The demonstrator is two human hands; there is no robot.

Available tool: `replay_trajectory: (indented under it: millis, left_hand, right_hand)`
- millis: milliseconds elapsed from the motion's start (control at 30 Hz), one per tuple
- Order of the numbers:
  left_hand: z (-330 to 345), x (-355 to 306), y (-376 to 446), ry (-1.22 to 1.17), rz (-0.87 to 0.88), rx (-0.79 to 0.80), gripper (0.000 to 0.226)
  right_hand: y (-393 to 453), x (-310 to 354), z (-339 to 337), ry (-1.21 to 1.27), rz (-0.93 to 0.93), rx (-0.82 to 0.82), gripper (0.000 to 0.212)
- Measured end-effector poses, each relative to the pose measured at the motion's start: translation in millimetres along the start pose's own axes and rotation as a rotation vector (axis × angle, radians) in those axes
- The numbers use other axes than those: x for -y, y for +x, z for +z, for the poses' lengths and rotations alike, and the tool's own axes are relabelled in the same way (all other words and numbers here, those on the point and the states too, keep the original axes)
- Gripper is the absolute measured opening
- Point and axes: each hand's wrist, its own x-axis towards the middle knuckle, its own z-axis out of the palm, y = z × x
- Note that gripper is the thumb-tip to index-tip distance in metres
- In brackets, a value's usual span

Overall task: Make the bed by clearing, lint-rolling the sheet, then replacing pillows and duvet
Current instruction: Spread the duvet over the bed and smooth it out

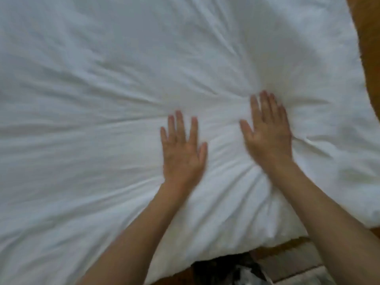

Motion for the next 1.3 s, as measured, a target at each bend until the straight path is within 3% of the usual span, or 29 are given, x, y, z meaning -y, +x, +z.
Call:
replay_trajectory:
  millis: [133,200,267,333,400,567,733,867,1000,1133,1233,1300]
  left_hand:
    - [53,-198,8,-0.079,0.214,0.203,0.065]
    - [61,-241,-4,-0.028,0.267,0.314,0.065]
    - [58,-256,-19,-0.011,0.335,0.359,0.064]
    - [44,-251,-21,-0.007,0.413,0.389,0.061]
    - [29,-231,-7,-0.039,0.427,0.319,0.058]
    - [-23,-127,48,-0.006,0.053,0.028,0.056]
    - [-71,-22,26,0.076,-0.293,-0.018,0.059]
    - [-55,-9,-25,0.115,-0.398,0.067,0.060]
    - [-6,-97,-60,0.042,-0.404,0.156,0.063]
    - [43,-240,-70,0.027,-0.120,0.273,0.063]
    - [65,-343,-84,0.049,0.076,0.488,0.060]
    - [65,-395,-88,0.102,0.103,0.635,0.056]
  right_hand:
    - [-71,-194,-32,-0.074,0.281,0.230,0.069]
    - [-92,-234,-40,-0.026,0.420,0.331,0.076]
    - [-99,-244,-42,-0.005,0.428,0.361,0.076]
    - [-95,-234,-51,0.018,0.445,0.307,0.069]
    - [-86,-211,-63,0.076,0.462,0.206,0.062]
    - [-45,-119,-77,0.186,0.173,-0.030,0.062]
    - [-29,-23,-67,0.154,-0.057,-0.027,0.061]
    - [-52,-39,-43,0.158,0.001,0.027,0.058]
    - [-118,-148,-20,0.119,0.200,0.104,0.057]
    - [-162,-222,-20,0.195,0.148,0.127,0.057]
    - [-178,-253,-35,0.326,0.315,0.291,0.061]
    - [-189,-282,-56,0.451,0.372,0.496,0.062]
